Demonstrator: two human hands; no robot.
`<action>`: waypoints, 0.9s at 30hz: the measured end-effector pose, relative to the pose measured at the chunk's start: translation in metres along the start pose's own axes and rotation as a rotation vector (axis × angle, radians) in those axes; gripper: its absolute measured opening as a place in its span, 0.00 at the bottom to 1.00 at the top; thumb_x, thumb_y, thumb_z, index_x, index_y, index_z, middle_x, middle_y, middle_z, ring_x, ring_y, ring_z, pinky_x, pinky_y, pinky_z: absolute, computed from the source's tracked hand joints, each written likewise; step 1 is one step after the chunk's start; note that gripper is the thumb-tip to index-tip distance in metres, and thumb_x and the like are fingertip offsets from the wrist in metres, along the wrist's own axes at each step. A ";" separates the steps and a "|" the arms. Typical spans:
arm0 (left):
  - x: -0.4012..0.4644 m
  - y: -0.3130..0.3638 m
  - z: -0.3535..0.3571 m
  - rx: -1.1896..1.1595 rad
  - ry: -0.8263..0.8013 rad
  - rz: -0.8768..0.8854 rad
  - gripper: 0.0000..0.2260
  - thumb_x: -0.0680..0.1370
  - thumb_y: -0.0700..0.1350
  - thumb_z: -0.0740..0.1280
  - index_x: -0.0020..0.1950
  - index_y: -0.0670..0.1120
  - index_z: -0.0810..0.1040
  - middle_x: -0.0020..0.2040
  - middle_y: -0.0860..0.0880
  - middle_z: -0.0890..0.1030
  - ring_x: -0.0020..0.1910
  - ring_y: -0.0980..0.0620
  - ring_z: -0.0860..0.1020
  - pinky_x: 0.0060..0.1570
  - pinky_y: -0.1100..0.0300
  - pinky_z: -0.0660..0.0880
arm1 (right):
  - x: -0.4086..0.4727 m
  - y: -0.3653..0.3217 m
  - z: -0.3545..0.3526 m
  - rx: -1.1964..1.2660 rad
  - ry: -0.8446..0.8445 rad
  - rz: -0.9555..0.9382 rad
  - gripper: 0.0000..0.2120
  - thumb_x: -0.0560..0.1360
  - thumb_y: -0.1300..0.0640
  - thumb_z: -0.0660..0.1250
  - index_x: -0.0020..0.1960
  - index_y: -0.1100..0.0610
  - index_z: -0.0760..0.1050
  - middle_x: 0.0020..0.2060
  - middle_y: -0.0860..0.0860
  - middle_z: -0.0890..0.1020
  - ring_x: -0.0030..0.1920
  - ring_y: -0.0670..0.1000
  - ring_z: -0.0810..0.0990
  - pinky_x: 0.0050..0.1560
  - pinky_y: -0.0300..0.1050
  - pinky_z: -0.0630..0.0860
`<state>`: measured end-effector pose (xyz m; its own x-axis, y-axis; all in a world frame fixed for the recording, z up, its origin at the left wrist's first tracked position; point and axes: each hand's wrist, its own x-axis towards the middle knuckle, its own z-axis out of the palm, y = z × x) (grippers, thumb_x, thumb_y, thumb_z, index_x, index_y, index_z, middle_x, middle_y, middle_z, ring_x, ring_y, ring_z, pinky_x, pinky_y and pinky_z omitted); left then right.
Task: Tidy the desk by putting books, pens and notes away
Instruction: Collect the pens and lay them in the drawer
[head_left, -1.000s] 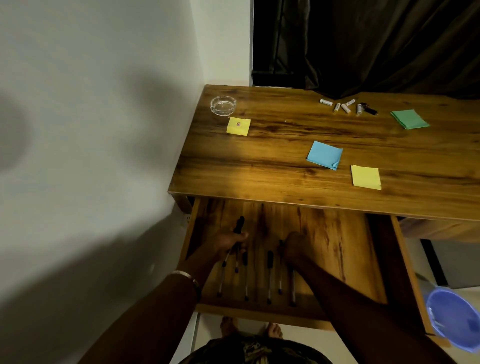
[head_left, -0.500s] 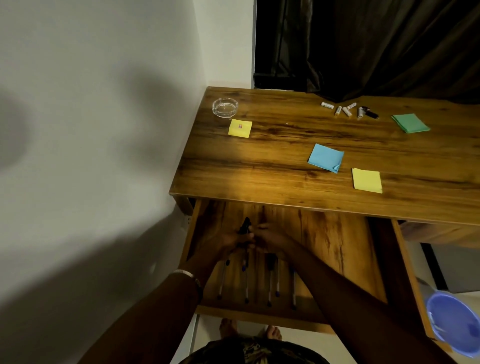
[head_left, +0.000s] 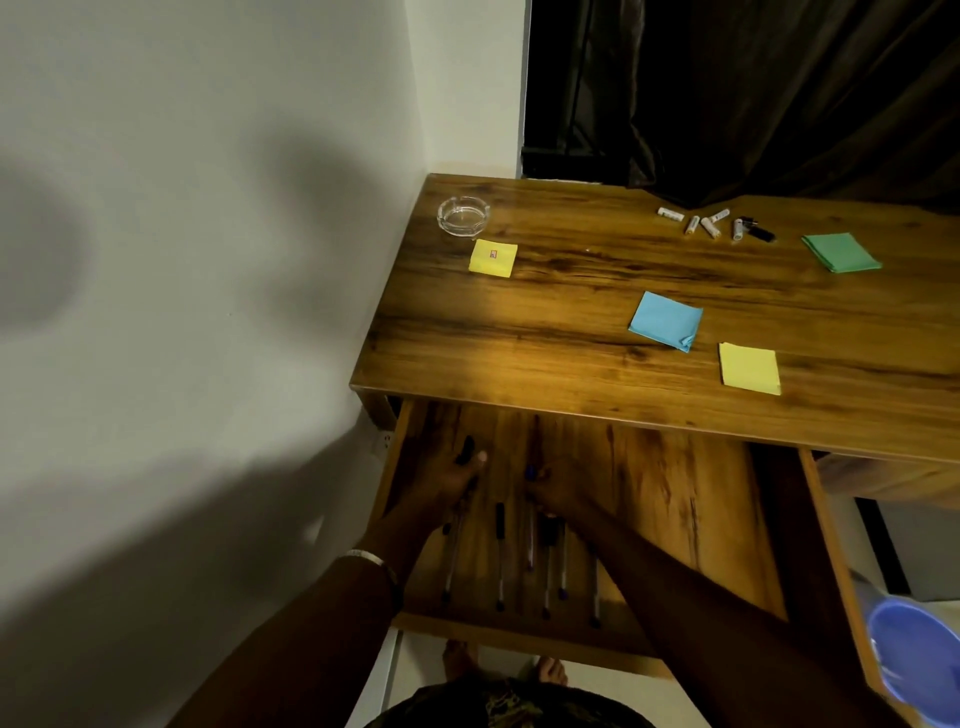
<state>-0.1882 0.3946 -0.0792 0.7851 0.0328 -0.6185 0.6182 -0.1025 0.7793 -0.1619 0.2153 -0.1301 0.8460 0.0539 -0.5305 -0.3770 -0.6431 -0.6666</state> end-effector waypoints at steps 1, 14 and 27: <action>0.000 0.000 0.000 -0.010 0.011 -0.030 0.10 0.81 0.50 0.61 0.49 0.44 0.75 0.34 0.49 0.74 0.28 0.56 0.73 0.22 0.65 0.68 | 0.003 0.003 0.004 -0.078 0.003 -0.039 0.10 0.76 0.59 0.69 0.49 0.68 0.80 0.47 0.64 0.82 0.48 0.61 0.82 0.51 0.51 0.78; -0.005 -0.005 -0.003 0.039 0.052 0.022 0.10 0.76 0.35 0.66 0.57 0.36 0.77 0.44 0.47 0.79 0.42 0.49 0.79 0.35 0.61 0.78 | 0.008 0.018 0.018 -0.147 0.091 0.036 0.13 0.79 0.57 0.64 0.58 0.65 0.77 0.54 0.60 0.81 0.56 0.57 0.79 0.47 0.39 0.69; 0.015 -0.022 0.011 0.759 0.194 0.142 0.08 0.78 0.45 0.66 0.41 0.43 0.79 0.41 0.48 0.78 0.42 0.51 0.78 0.48 0.58 0.78 | -0.013 0.028 -0.003 -0.111 0.139 0.020 0.10 0.77 0.61 0.66 0.55 0.66 0.78 0.55 0.61 0.80 0.57 0.57 0.79 0.52 0.43 0.74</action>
<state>-0.1900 0.3866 -0.1069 0.8903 0.1337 -0.4353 0.3716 -0.7658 0.5248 -0.1819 0.1944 -0.1402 0.8856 -0.0612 -0.4605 -0.3570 -0.7239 -0.5904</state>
